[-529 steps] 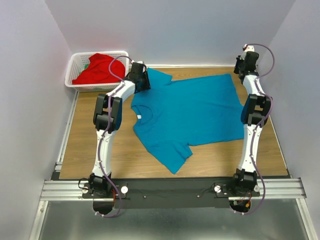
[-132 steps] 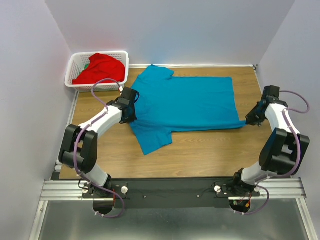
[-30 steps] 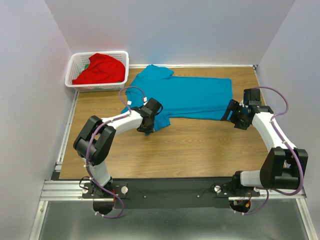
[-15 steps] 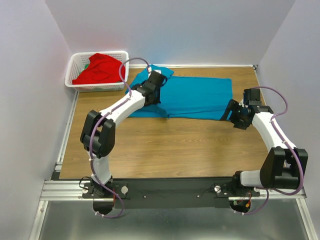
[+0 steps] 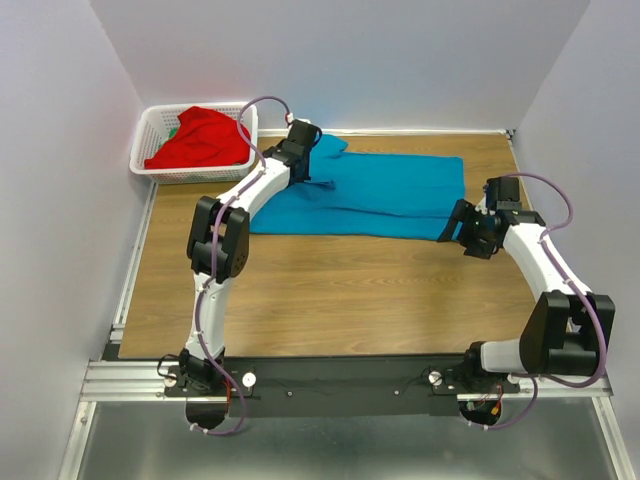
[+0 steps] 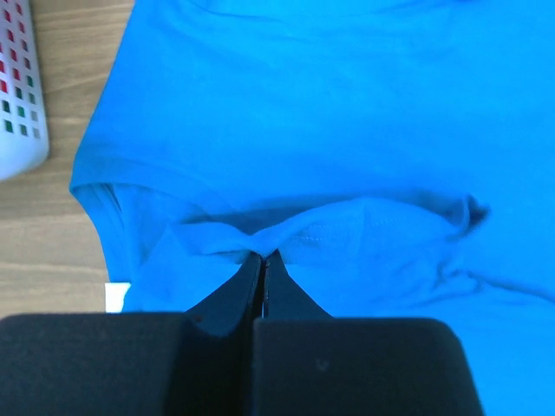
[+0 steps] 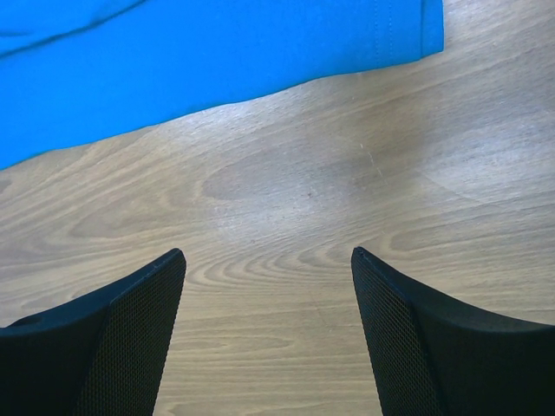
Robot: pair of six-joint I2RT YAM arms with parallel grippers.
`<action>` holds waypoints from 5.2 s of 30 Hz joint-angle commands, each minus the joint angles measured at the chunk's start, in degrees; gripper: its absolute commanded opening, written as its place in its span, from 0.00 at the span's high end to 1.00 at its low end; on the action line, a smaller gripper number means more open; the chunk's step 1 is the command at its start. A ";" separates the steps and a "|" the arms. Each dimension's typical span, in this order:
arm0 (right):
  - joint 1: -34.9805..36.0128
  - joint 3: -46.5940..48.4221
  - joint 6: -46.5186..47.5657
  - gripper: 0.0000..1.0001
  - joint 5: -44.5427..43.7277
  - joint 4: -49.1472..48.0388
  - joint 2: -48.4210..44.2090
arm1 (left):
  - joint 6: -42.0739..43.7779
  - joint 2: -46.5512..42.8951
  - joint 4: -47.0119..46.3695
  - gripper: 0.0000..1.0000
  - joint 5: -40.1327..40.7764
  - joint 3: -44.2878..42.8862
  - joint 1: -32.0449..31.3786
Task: Fold and stack the t-shirts
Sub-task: Fold the tshirt
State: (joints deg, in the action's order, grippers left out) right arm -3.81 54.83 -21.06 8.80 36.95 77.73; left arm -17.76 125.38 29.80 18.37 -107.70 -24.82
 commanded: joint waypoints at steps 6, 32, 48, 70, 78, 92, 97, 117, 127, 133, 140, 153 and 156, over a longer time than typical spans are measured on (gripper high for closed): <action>0.03 2.47 0.32 0.17 0.35 -0.47 3.82 | 1.85 2.23 -6.95 0.98 -0.09 -4.18 1.70; -0.75 11.10 -7.14 0.25 -4.93 -8.64 17.46 | -3.50 -9.70 -4.93 0.33 1.49 5.38 3.20; -11.48 -8.15 -21.13 0.49 14.73 -35.09 11.12 | -24.16 -50.06 -32.69 0.32 -17.04 63.64 15.58; -20.09 -23.54 -27.19 0.59 30.14 -70.17 24.13 | -34.09 -37.05 -44.11 0.42 -21.97 68.05 21.04; -20.97 -24.15 -27.19 0.59 29.87 -70.17 25.54 | -36.56 -34.59 -48.52 0.43 -24.78 68.41 21.74; -21.67 -25.03 -26.31 0.59 29.52 -70.17 25.45 | -35.50 -30.99 -52.13 0.73 -23.73 67.71 22.18; -22.46 -25.38 -26.23 0.59 29.17 -70.00 24.75 | -35.68 -31.07 -49.67 1.00 -23.73 67.09 22.36; -24.14 -23.98 -23.06 0.58 26.45 -59.02 18.34 | -33.57 -44.94 -33.94 0.66 -18.81 72.46 22.97; -20.80 -21.70 -26.31 0.52 31.01 -61.37 12.89 | -29.70 -54.54 -38.82 0.61 -19.85 72.01 18.68; -19.30 -20.29 -26.93 0.52 32.51 -64.37 15.16 | -30.84 -44.72 -45.35 0.75 -23.56 70.53 15.68; -19.30 -21.16 -26.14 0.52 29.62 -64.90 19.91 | -32.24 -34.42 -41.24 0.83 -22.68 65.87 15.76; -23.69 -20.99 -22.98 0.52 12.83 -47.16 19.65 | -35.59 -36.88 -32.44 0.83 -18.81 68.85 17.00; -23.70 -20.81 -22.54 0.52 10.98 -44.25 18.16 | -35.77 -36.44 -30.07 0.83 -19.68 69.47 16.91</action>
State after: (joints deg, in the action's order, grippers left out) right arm -26.37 34.52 -47.13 30.72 -19.05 96.23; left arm -52.77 90.00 -4.75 -2.26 -39.38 -7.99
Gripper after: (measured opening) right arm 0.481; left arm 0.165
